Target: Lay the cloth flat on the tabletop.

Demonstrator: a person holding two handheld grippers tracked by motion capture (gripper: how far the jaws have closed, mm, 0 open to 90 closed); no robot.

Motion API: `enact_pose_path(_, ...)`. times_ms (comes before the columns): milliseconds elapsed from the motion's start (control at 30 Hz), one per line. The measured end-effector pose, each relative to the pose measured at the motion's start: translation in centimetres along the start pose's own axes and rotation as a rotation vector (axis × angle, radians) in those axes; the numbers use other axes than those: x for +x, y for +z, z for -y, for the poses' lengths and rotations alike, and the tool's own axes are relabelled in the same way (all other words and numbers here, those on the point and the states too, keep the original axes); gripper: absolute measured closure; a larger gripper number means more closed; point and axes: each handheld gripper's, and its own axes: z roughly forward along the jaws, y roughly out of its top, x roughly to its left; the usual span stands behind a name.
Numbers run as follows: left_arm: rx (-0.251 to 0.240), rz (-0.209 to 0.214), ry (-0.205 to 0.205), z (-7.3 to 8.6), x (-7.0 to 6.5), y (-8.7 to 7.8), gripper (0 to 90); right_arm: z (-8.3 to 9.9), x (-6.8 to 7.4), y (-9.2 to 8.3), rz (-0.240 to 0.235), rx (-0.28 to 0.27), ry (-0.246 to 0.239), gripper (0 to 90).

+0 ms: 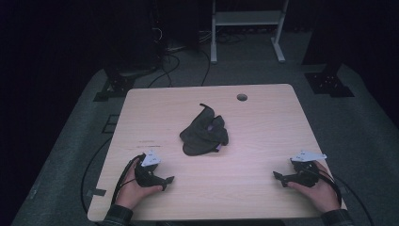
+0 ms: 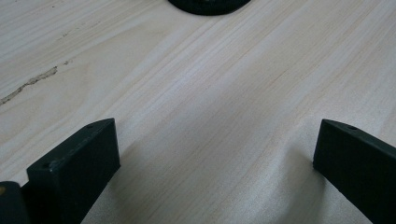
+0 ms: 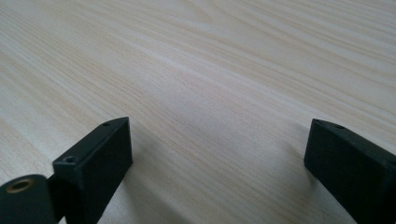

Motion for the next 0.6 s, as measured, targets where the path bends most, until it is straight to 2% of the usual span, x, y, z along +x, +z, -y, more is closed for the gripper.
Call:
enact_pose_path(167,-0.003,-0.007,-0.009,-0.1,0.0,-0.1,1.5,0.0,0.0,0.0,0.001,0.0,0.001,6.5)
enact_pose_path(300,0.006,-0.008,-0.01,-0.3,0.2,-0.3,13.5,0.0,0.0,0.0,0.001,0.0,0.0,6.5)
enact_pose_path(400,0.002,0.019,-0.027,-0.6,0.2,-0.6,21.4,0.0,0.0,0.0,0.001,0.0,-0.002,6.6)
enact_pose_path(533,-0.019,0.021,-0.017,-1.2,0.1,-0.7,25.2,0.0,0.0,0.0,0.002,-0.001,-0.002,6.5)
enact_pose_path(567,-0.036,0.034,-0.012,-1.7,0.0,-0.9,31.0,0.0,0.0,0.0,0.003,-0.001,0.0,6.6)
enact_pose_path(600,-0.044,0.039,-0.008,-2.0,0.0,-1.0,32.7,0.0,0.0,0.0,0.002,-0.001,0.0,6.6)
